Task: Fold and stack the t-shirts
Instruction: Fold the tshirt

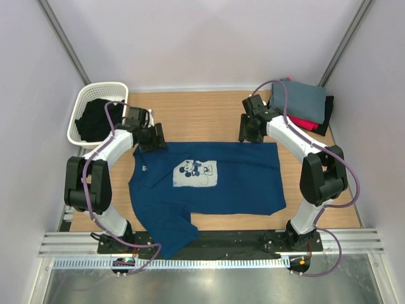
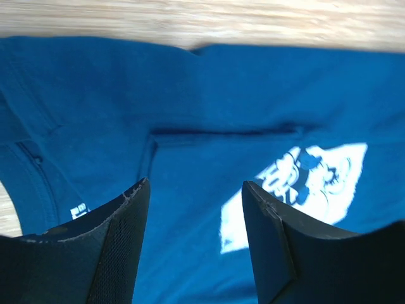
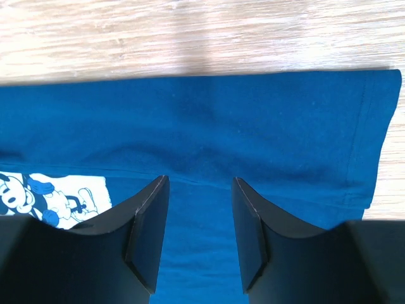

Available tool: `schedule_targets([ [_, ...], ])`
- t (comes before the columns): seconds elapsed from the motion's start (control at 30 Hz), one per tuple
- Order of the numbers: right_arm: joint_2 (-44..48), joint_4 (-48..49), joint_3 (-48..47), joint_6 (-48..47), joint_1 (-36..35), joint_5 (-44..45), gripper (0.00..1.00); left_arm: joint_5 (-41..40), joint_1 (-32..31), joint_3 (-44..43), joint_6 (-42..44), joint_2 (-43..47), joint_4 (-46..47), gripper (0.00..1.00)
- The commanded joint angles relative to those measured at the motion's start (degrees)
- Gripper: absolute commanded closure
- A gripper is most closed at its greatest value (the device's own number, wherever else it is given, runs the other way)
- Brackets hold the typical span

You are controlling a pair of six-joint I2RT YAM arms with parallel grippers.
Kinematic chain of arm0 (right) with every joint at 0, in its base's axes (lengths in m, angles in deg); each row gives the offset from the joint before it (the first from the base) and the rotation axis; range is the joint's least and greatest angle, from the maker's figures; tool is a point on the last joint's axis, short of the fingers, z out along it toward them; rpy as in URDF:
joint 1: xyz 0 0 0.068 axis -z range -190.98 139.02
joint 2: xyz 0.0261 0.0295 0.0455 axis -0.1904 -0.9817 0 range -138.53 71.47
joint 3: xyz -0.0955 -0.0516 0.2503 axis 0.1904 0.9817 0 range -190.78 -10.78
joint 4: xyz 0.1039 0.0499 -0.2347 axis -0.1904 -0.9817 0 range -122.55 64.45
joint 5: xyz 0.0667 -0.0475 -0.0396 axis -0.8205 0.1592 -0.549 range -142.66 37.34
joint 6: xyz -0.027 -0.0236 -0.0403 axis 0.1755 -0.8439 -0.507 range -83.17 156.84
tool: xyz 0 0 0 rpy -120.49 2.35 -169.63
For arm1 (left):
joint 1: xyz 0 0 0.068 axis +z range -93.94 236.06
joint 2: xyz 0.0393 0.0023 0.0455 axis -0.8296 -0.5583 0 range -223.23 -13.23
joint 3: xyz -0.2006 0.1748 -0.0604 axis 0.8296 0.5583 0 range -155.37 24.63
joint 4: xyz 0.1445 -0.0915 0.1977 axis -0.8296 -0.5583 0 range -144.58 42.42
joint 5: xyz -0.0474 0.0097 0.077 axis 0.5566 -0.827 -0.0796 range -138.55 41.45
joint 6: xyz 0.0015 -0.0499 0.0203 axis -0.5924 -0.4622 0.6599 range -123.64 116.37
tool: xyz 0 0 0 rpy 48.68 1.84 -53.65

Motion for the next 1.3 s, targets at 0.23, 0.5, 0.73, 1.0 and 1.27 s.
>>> schedule_targets([
  [0.23,0.5,1.2,-0.5,2.0,0.0,0.0,0.5,-1.5,0.6,-1.3,-0.8,-6.2,7.2,0.42],
  [0.5,0.0,1.2,-0.5,2.1,0.0,0.2,0.51,-0.3,0.5,-1.2,0.5,-8.6,7.0,0.48],
  [0.73,-1.0,1.1,-1.5,2.4,0.0,-0.1,0.51,0.4,0.4,-1.9,0.8,-10.3,7.0,0.52],
  [1.0,-1.5,1.1,-1.5,2.5,0.0,-0.1,0.52,0.2,0.4,-1.6,2.0,-10.3,6.7,0.78],
  [1.27,-1.2,1.3,-0.5,3.2,0.0,1.1,0.52,-0.5,-1.8,-1.0,1.9,-5.5,4.8,1.0],
])
